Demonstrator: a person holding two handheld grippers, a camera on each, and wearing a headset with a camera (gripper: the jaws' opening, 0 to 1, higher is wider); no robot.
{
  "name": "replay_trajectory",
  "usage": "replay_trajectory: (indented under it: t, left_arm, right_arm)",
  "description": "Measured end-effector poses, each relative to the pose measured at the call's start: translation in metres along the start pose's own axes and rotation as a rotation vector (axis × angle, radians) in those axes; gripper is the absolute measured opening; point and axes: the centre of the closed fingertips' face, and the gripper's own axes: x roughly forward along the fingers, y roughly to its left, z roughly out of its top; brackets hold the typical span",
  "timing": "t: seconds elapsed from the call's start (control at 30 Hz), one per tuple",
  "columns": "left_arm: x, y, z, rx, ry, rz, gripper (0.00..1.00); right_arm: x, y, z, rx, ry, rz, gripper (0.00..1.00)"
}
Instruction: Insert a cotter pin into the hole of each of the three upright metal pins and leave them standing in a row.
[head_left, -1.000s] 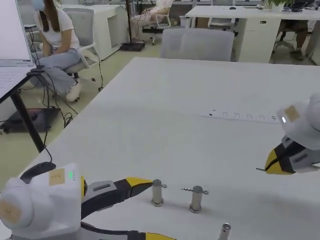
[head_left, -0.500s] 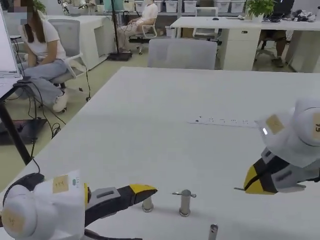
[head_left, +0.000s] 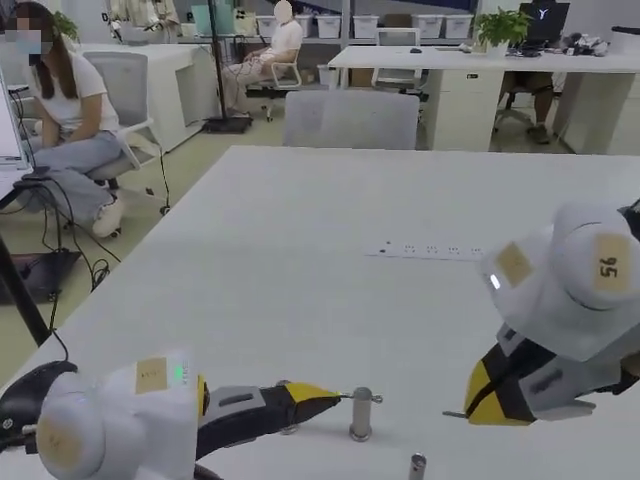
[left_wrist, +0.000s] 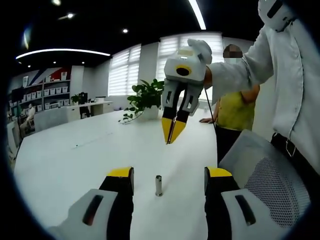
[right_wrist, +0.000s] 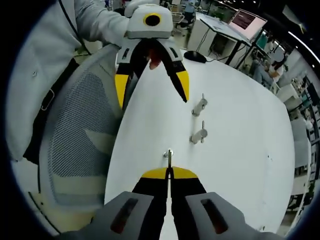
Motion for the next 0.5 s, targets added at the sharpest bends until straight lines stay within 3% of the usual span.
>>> replay_trajectory:
  t: [0.33,0.5]
  left_arm:
    - [0.018,-0.017,0.008,0.029,0.02,-0.092,0.34]
    - [0.024,-0.023,0.008,0.054,0.034,-0.113,0.28]
  right_arm:
    - [0.002,0.019,0.024,-0.003,-0.018,0.058,0.01]
    - [0.003,0.028,0.035,-0.009,-0.025,0.085,0.01]
